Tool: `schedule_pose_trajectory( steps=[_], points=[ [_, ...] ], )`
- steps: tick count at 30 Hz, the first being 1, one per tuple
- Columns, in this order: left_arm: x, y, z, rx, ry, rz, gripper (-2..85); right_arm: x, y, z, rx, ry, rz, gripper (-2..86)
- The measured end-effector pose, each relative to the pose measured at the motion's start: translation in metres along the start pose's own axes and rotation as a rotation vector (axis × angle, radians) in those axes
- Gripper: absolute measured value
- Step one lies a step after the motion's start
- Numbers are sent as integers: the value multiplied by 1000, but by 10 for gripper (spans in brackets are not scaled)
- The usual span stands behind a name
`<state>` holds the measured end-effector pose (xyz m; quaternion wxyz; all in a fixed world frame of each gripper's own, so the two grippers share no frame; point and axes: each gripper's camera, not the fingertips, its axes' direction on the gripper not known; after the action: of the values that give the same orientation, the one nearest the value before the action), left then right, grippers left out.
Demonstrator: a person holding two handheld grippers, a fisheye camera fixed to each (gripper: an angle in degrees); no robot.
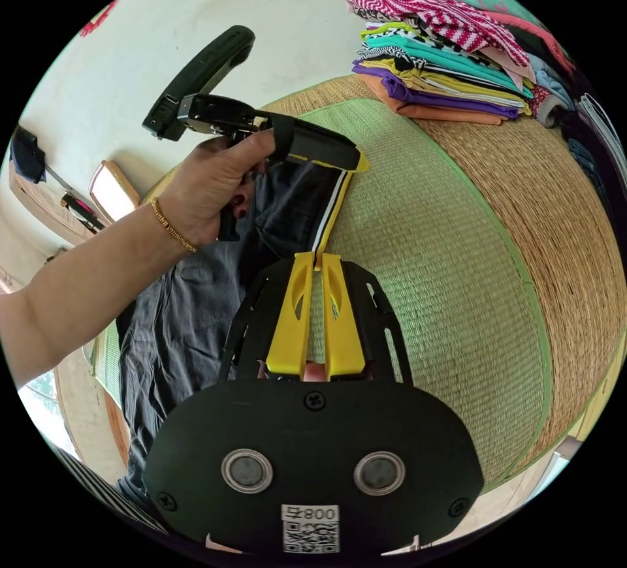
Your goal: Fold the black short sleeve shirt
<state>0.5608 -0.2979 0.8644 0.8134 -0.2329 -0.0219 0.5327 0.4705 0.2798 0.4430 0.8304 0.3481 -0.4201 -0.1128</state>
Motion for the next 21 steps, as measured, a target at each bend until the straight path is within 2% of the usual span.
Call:
schedule_pose_trajectory(
  steps=[3, 4, 10, 16, 18, 21],
  points=[
    [17, -3, 2, -20, -178, 59, 34, 1, -3, 2, -2, 2, -6, 20],
    [19, -3, 2, -22, -188, 67, 29, 2, -3, 2, -2, 2, -7, 19],
    [6, 1, -4, 21, -102, 18, 4, 10, -7, 3, 5, -16, 2, 12],
    [-20, 18, -33, 146, 13, -65, 8, 21, -10, -1, 42, -65, 20, 6],
    [-33, 22, -37, 150, 86, -93, 17, 25, -11, -1, 54, -95, 25, 5],
    [-34, 20, -28, 95, 64, -76, 62, 25, -13, 1, 50, -97, 17, 5]
  ],
)
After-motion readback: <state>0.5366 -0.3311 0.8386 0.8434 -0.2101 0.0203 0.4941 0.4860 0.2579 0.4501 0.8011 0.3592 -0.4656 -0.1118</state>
